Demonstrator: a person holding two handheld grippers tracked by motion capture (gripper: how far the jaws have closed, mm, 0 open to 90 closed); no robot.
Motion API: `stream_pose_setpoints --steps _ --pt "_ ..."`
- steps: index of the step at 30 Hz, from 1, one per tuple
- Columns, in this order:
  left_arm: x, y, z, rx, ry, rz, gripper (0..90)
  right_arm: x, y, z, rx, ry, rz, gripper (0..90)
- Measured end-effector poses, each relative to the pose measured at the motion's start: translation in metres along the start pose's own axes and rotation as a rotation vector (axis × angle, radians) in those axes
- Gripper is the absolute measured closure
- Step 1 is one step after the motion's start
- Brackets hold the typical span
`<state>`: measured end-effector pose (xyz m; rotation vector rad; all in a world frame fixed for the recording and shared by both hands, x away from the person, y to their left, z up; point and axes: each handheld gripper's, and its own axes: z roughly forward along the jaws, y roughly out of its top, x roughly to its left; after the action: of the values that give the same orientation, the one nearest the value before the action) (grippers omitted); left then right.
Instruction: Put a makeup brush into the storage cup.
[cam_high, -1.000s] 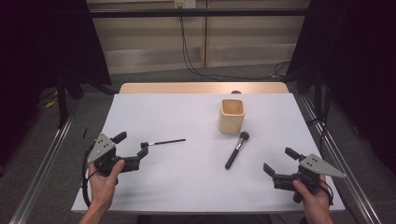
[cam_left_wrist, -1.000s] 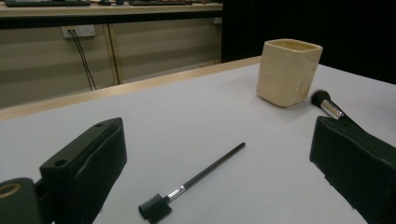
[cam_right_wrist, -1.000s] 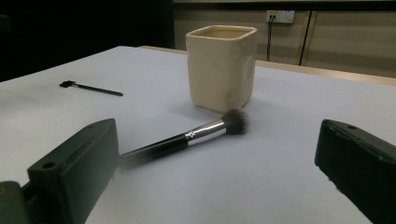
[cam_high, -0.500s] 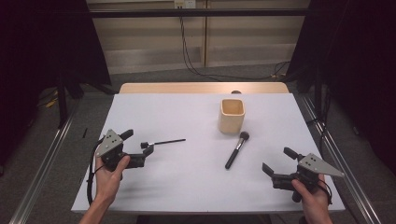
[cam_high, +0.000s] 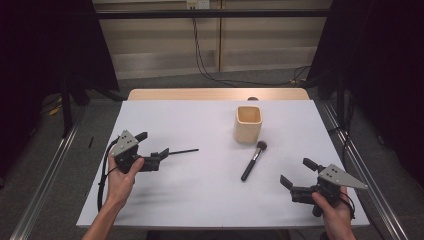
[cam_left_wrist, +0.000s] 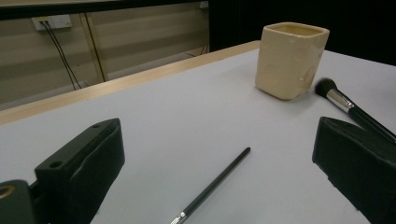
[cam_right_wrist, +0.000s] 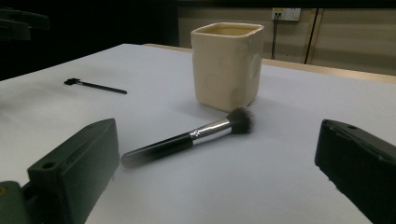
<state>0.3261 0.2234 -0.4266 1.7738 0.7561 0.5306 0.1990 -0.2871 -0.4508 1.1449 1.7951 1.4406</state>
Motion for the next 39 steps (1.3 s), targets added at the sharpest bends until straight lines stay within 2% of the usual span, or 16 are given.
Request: stream_pose_setpoints --steps 2,4,8,10,11,12,15,17,18,20,23,27,28,32,36,39 --pt "0.003 0.007 0.006 0.022 -0.004 0.022 3.3 0.0 0.0 0.0 -0.002 0.0 0.002 0.0" --pt "0.005 0.009 0.009 0.005 -0.011 0.011 3.1 0.0 0.0 0.0 -0.001 0.002 -0.002 0.0" --pt "0.008 0.017 0.018 0.017 -0.02 0.028 2.6 0.001 0.0 0.0 0.001 0.005 -0.001 0.0" --pt "0.008 0.019 0.023 0.007 -0.021 0.017 2.7 0.0 0.0 0.0 0.003 0.004 0.0 0.0" --pt "0.01 0.021 0.026 0.03 -0.028 0.015 2.7 0.0 0.0 0.0 0.004 0.004 0.0 0.0" --pt "0.01 0.021 0.026 0.03 -0.028 0.015 3.0 0.0 0.0 0.0 0.004 0.004 0.0 0.0" --pt "0.011 0.026 0.032 0.087 -0.029 0.048 3.2 0.0 0.0 0.0 0.003 0.006 0.001 0.0" --pt "0.012 0.03 0.034 0.119 -0.036 0.049 3.3 0.0 0.0 0.0 0.004 0.007 0.0 0.0" --pt "0.013 0.034 0.038 0.176 -0.078 0.066 3.2 0.0 0.0 0.0 0.004 0.007 0.0 0.0" --pt "0.013 0.035 0.039 0.186 -0.087 0.065 3.1 0.0 0.0 0.0 0.007 0.008 0.001 0.0" --pt "0.014 0.038 0.043 0.242 -0.109 0.093 3.1 0.0 -0.001 0.0 0.005 0.008 0.005 0.0" --pt "0.015 0.041 0.046 0.275 -0.106 0.093 2.8 0.001 -0.001 0.0 0.006 0.008 0.008 0.0" --pt "0.016 0.043 0.047 0.304 -0.113 0.098 2.8 0.001 -0.001 0.0 0.006 0.008 0.008 0.0" --pt "0.02 0.047 0.05 0.347 -0.117 0.09 3.0 0.001 -0.001 0.001 0.009 0.01 0.006 0.0" --pt "0.024 0.05 0.053 0.386 -0.116 0.109 3.2 0.0 -0.001 0.001 0.009 0.012 0.005 0.0" --pt "0.023 0.051 0.056 0.426 -0.103 0.15 4.7 0.0 -0.001 0.001 0.01 0.012 0.006 0.0"
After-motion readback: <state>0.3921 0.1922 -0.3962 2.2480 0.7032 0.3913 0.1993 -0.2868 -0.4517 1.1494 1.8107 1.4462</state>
